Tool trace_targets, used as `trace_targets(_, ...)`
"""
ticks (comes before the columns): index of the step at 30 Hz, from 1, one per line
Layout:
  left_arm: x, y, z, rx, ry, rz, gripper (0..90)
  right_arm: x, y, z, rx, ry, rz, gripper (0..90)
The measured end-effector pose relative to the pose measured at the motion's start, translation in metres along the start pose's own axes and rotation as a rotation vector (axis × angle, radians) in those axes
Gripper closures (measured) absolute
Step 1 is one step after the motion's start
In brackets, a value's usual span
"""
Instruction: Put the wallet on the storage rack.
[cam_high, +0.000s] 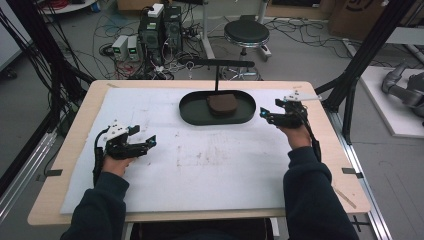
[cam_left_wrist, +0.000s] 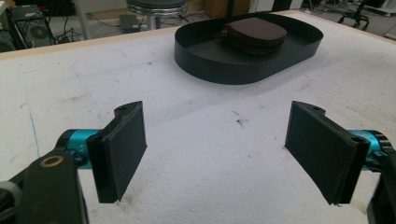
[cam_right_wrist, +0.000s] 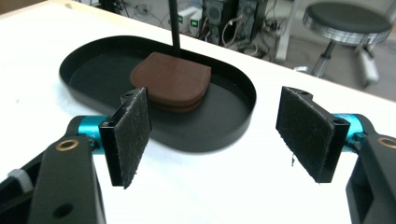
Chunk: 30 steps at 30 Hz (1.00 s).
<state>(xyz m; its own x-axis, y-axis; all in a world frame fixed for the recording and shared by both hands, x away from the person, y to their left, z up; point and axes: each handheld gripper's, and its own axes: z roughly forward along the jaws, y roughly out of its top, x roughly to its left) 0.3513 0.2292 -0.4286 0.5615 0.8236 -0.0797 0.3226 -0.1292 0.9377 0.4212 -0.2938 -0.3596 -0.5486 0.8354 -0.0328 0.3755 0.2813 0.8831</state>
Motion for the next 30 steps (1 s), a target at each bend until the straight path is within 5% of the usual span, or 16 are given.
trace_targets(6, -0.001, 0.001, -0.003, -0.018, 0.000, -0.010, 19.9, 0.004, -0.038, -0.027, 0.007, 0.002, -0.048, 21.8)
trace_targets(13, -0.002, 0.003, -0.006, -0.029, 0.019, 0.004, 19.9, 0.004, -0.068, -0.043, 0.002, -0.012, -0.023, 21.6)
trace_targets(30, -0.004, 0.002, -0.019, -0.044, 0.038, 0.014, 19.9, 0.014, -0.067, -0.043, 0.010, -0.032, -0.067, 21.6)
